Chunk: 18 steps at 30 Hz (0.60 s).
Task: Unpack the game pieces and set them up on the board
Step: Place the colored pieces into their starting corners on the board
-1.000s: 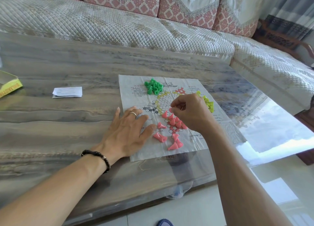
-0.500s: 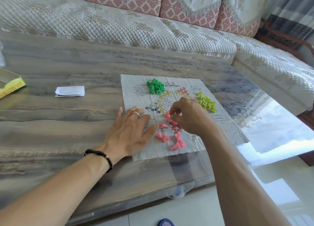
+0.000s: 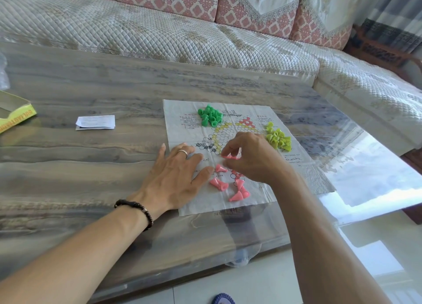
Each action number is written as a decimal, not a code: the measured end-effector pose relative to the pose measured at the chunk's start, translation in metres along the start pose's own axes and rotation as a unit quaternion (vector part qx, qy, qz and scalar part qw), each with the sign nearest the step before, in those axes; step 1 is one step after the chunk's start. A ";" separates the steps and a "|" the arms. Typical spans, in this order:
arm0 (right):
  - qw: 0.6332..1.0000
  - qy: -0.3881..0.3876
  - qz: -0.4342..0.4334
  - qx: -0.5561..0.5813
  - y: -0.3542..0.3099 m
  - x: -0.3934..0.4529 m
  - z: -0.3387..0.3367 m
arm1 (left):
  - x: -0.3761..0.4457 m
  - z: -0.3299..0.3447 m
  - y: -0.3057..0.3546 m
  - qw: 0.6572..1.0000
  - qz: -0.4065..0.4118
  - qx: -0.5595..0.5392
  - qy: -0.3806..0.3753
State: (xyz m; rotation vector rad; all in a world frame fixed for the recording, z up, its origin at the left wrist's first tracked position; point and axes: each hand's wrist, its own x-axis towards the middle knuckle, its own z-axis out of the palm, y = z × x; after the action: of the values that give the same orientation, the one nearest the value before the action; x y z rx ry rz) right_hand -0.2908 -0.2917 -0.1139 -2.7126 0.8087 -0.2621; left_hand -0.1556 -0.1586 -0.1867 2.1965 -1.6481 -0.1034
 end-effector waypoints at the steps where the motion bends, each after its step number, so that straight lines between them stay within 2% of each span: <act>1: 1.000 -0.016 0.001 -0.004 -0.002 -0.001 0.002 | 0.000 0.000 0.000 1.000 0.000 -0.001 0.002; 10: 0.997 -0.035 -0.028 -0.065 -0.010 0.001 0.014 | 0.000 0.000 0.000 1.000 -0.003 0.001 0.001; 18: 0.995 0.085 0.015 0.059 0.009 -0.011 -0.011 | 0.001 0.002 -0.001 1.000 -0.003 0.006 -0.001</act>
State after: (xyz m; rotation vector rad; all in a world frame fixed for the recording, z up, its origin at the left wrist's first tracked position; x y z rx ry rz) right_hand -0.3075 -0.2949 -0.1077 -2.5924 0.8507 -0.5232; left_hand -0.1551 -0.1593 -0.1883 2.2107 -1.6477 -0.0989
